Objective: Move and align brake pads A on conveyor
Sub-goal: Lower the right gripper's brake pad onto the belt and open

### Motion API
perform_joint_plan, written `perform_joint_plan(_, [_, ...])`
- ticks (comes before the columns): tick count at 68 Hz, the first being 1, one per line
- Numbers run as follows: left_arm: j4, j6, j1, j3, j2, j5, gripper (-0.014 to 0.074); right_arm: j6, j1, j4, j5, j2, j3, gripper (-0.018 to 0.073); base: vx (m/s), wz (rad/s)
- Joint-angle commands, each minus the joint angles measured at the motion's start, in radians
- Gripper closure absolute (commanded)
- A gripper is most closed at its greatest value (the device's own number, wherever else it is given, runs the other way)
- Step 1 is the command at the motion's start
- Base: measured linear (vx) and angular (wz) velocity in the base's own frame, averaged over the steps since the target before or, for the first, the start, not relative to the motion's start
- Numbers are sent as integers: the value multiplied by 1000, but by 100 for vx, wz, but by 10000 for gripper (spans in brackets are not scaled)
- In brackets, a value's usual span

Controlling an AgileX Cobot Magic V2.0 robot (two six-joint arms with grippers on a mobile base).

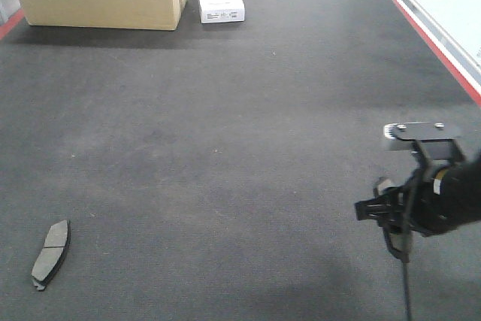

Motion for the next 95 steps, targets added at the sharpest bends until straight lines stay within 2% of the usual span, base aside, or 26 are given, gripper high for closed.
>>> perform_joint_plan(1, [-6, -2, -5, -26, 10, -80, 136, -31, -1, 0, -21, 57, -74, 536, 0, 0])
perform_joint_plan(11, [-6, -2, -5, -26, 10, -80, 136, -106, -4, 44, -2, 173, -140, 532, 0, 0])
perform_joint_plan(36, [-6, -2, -5, -26, 10, -80, 136, -111, -4, 45, 63, 360, -268, 484, 0, 0])
perform_joint_plan(45, [-6, -2, -5, -26, 10, -80, 136, -111, -4, 44, 109, 410, -305, 392, 0, 0])
perform_joint_plan(59, [-6, -2, -5, -26, 10, -80, 136, -96, -4, 40, 115, 426, -314, 171, 0, 0])
perform_joint_plan(68, [-6, -2, -5, -26, 10, -80, 136, -86, -4, 34, 121, 384, -310, 116, 0, 0])
perform_joint_plan(79, [-6, -2, -5, -26, 10, -80, 136, -80, -4, 33, 66, 223, -233, 130, 0, 0])
perform_joint_plan(95, [-6, -2, -5, -26, 10, -80, 136, -85, -2, 15, -43, -126, -51, 148, 0, 0])
